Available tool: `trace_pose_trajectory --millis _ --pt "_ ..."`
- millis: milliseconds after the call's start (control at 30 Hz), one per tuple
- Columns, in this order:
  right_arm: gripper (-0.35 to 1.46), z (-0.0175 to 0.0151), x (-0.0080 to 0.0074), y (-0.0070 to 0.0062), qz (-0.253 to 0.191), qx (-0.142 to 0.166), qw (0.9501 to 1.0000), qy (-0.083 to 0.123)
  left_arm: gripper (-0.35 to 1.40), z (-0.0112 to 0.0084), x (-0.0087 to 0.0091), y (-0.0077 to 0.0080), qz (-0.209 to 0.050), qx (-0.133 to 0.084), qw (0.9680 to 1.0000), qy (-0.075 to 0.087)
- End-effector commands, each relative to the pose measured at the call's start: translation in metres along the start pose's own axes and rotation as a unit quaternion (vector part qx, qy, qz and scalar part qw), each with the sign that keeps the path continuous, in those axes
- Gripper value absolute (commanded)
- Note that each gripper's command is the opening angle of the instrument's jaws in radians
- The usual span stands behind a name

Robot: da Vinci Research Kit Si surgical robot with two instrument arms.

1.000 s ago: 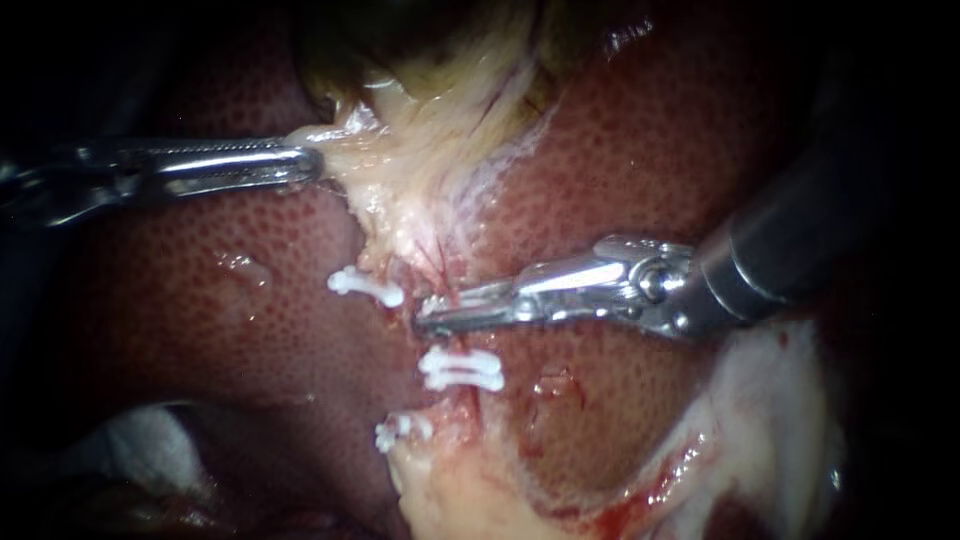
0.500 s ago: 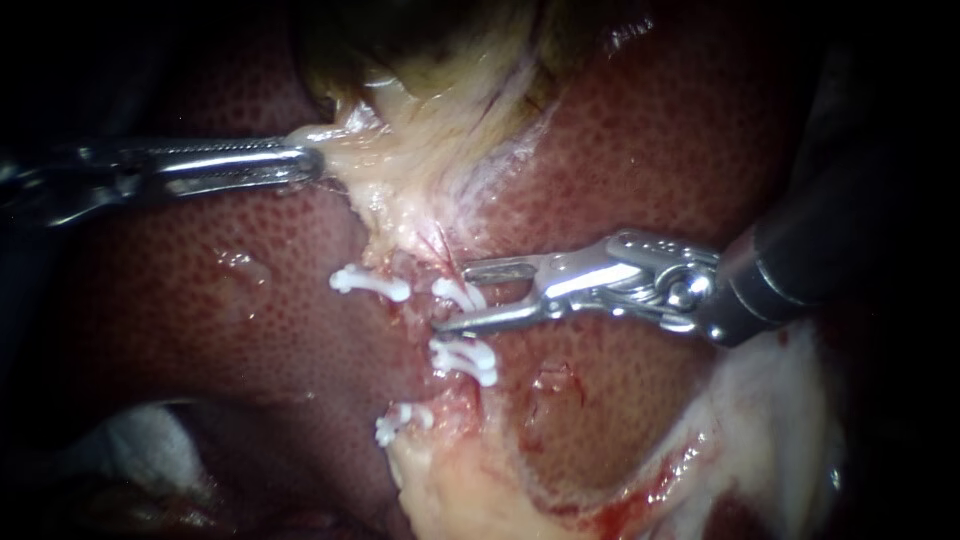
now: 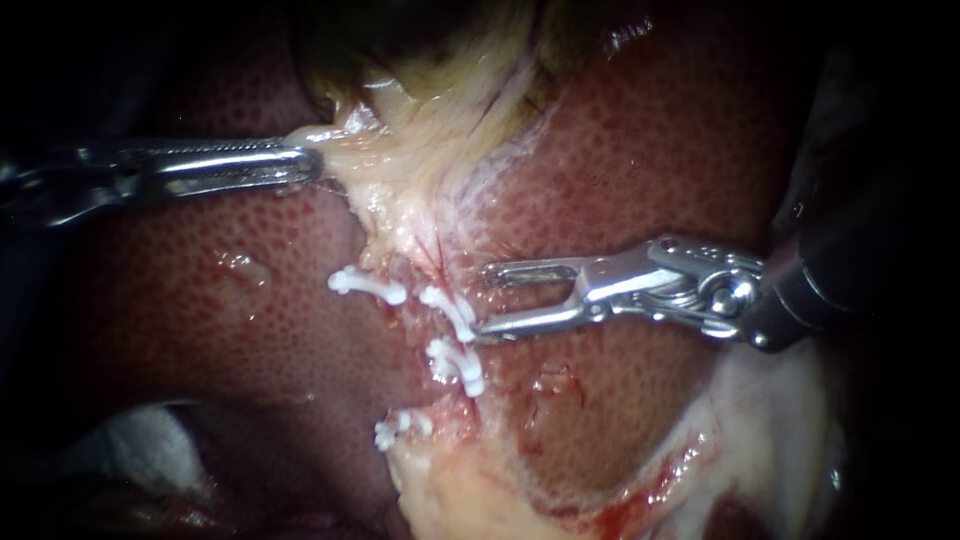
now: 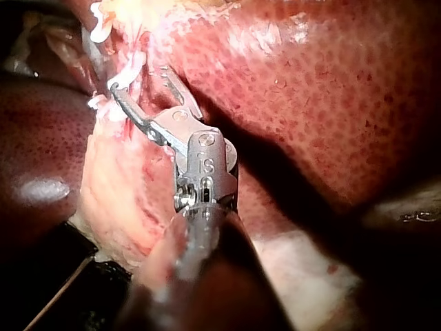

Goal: Going back third clip right tube

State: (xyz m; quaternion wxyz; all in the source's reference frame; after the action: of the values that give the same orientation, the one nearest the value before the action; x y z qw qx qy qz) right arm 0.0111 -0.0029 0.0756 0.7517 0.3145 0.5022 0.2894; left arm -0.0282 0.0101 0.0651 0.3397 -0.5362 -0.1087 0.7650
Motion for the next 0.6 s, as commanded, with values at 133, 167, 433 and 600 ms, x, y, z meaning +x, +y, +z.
trace_pose_trajectory --millis 133,167,433,600 --pt "0.5 0.0004 -0.0002 -0.0006 0.0 0.007 1.0 -0.002 -0.35 0.0 0.0 0.0 0.0 0.0 1.0 0.0" --pt "0.5 0.0006 -0.0002 -0.0006 0.0 0.008 1.0 -0.003 -0.35 0.0 0.0 0.0 0.0 0.0 1.0 0.0" --pt "0.5 0.003 -0.0007 -0.0012 -0.004 0.019 0.9998 -0.006 -0.35 0.0001 -0.0001 0.0001 0.0 0.0 1.0 0.0" --pt "0.5 0.003 -0.0007 -0.0013 -0.004 0.019 0.9998 -0.006 -0.35 0.0 -0.0001 0.0001 0.0 0.0 1.0 0.0"
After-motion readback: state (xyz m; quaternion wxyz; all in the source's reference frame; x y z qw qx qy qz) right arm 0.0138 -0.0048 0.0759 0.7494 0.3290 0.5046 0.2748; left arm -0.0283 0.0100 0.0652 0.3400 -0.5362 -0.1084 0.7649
